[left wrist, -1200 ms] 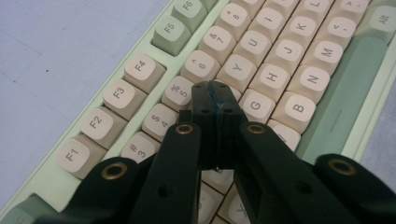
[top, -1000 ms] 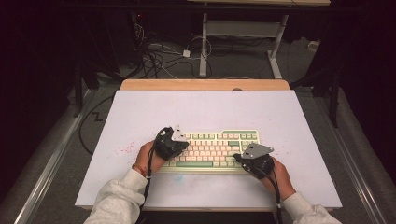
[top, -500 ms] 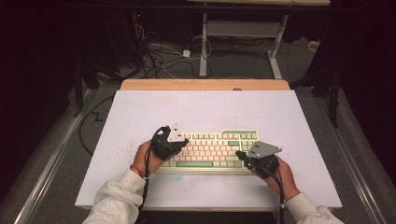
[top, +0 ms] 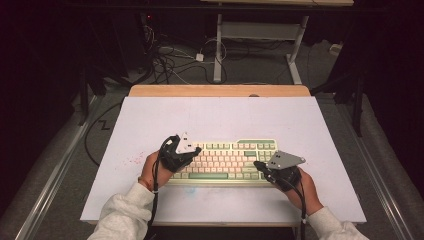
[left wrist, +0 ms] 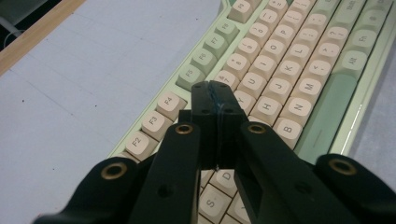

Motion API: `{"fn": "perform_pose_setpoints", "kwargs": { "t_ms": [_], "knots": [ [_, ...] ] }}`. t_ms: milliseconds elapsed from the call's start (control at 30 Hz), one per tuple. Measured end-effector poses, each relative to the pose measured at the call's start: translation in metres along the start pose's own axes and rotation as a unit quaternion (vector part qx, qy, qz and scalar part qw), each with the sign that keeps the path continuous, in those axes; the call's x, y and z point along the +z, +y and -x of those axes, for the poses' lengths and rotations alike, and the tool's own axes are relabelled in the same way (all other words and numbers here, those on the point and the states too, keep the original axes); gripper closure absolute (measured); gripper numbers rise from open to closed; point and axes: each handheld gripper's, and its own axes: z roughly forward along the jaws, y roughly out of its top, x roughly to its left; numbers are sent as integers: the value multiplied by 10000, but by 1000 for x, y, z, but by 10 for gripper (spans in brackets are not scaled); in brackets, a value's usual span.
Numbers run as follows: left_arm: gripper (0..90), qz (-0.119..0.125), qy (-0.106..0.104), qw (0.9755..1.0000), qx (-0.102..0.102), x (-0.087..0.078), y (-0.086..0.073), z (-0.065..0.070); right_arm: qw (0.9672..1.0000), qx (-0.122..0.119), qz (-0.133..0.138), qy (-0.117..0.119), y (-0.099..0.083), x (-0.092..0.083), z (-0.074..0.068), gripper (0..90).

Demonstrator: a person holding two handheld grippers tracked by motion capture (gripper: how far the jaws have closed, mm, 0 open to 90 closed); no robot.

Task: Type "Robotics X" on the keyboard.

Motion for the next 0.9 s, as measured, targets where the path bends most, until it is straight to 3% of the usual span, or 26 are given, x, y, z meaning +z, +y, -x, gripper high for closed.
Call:
{"fn": "perform_pose_setpoints", "kwargs": {
  "t_ms": [433, 900],
  "knots": [
    [875, 116, 91, 9998, 134, -10, -6, 3, 10000, 0, 53, 10, 0, -3, 1, 900],
    [875, 348, 325, 9985, 285, -29, -28, 6, 9998, 66, 154, 50, 4, -4, 6, 900]
  ]
}}
